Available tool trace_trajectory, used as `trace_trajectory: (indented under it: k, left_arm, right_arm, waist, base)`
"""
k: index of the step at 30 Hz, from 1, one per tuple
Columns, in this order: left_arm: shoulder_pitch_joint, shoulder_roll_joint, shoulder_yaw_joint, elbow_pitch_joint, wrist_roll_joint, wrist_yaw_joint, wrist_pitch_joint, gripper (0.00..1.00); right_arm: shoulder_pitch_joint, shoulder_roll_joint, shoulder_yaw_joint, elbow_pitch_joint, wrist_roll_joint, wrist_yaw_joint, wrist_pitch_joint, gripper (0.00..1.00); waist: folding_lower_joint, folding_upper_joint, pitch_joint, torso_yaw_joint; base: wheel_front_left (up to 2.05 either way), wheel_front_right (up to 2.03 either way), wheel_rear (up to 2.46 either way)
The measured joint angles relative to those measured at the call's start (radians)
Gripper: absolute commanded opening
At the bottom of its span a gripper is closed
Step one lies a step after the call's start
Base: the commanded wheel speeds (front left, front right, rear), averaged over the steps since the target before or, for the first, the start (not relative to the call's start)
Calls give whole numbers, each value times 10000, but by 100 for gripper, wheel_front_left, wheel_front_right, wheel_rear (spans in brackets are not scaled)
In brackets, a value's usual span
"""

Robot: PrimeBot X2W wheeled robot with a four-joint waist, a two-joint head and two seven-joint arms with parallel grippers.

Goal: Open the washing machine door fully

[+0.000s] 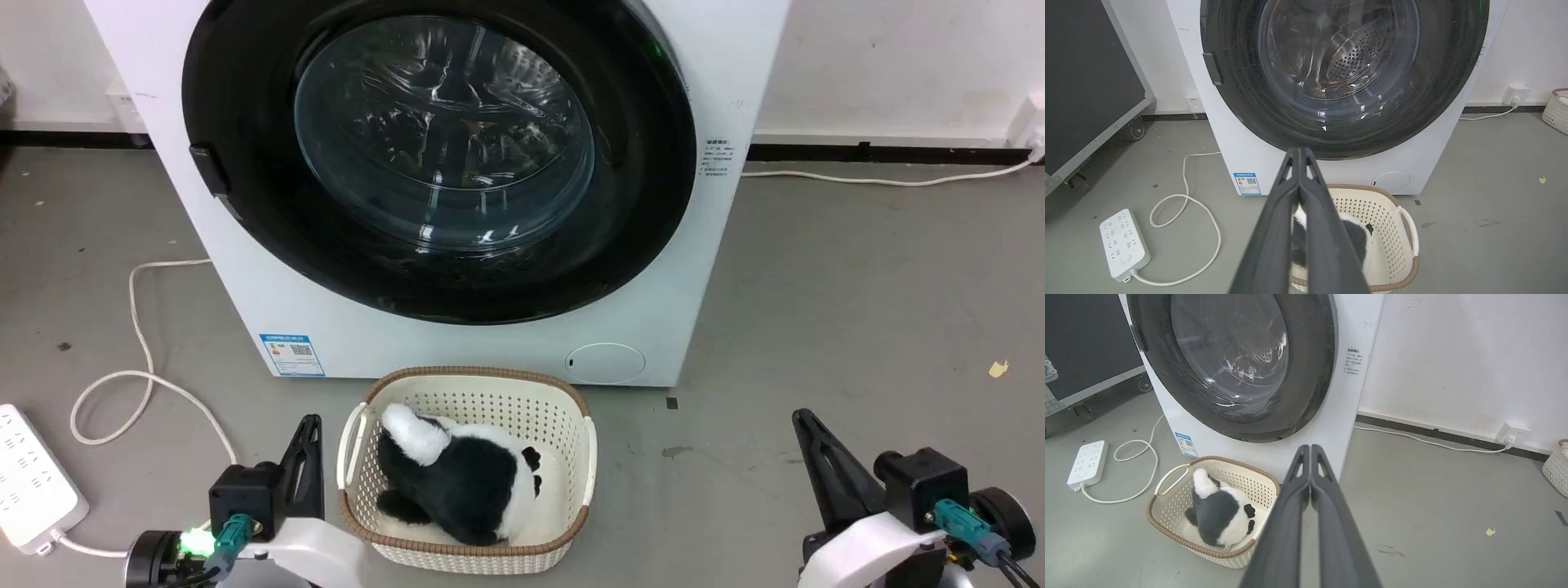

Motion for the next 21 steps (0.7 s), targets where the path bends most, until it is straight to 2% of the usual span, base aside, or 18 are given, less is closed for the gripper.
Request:
trace_trajectory:
  k: [21]
  left_arm:
    - [0, 0, 4, 0, 27, 0, 0, 0]
  right_arm:
    - [0, 0, 4, 0, 0, 0, 0, 0]
  waist:
    - [0, 0, 0, 0]
  base:
    - [0, 0, 0]
